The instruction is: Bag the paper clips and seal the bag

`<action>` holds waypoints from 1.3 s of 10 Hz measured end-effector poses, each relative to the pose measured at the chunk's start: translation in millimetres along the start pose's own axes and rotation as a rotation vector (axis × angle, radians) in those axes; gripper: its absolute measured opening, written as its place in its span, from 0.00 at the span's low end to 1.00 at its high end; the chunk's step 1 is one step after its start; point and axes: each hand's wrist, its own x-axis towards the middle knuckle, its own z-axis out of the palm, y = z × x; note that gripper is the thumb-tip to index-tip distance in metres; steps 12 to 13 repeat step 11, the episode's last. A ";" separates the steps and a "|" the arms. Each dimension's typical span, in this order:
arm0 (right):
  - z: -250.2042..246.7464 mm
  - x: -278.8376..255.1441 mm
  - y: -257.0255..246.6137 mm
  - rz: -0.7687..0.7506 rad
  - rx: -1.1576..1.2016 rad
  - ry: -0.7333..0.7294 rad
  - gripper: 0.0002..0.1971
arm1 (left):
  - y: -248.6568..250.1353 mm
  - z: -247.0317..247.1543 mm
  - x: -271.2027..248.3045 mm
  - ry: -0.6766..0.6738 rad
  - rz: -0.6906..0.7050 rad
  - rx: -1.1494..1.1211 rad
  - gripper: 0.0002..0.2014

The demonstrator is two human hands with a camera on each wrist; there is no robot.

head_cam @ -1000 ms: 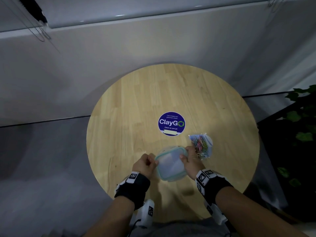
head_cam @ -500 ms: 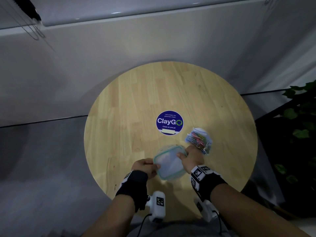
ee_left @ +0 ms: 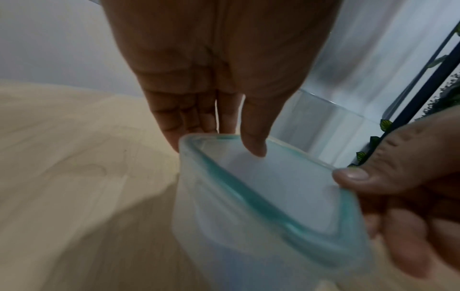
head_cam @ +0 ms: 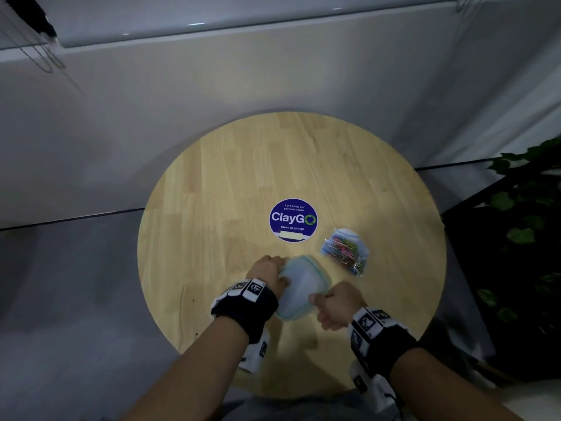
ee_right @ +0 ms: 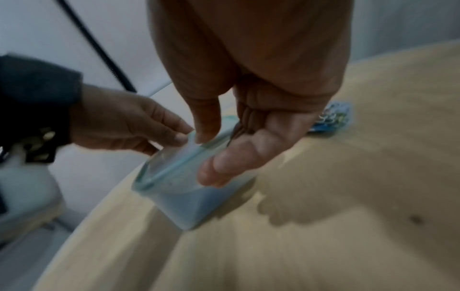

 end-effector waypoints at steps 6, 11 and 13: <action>-41.8 55.0 -53.2 -0.316 -0.296 0.399 0.03 | -0.8 -3.0 12.7 0.192 -0.363 -0.371 0.21; -67.2 63.8 -47.5 -0.191 -0.158 0.400 0.25 | -3.4 -24.0 18.9 0.174 -0.380 -0.398 0.27; -67.2 63.8 -47.5 -0.191 -0.158 0.400 0.25 | -3.4 -24.0 18.9 0.174 -0.380 -0.398 0.27</action>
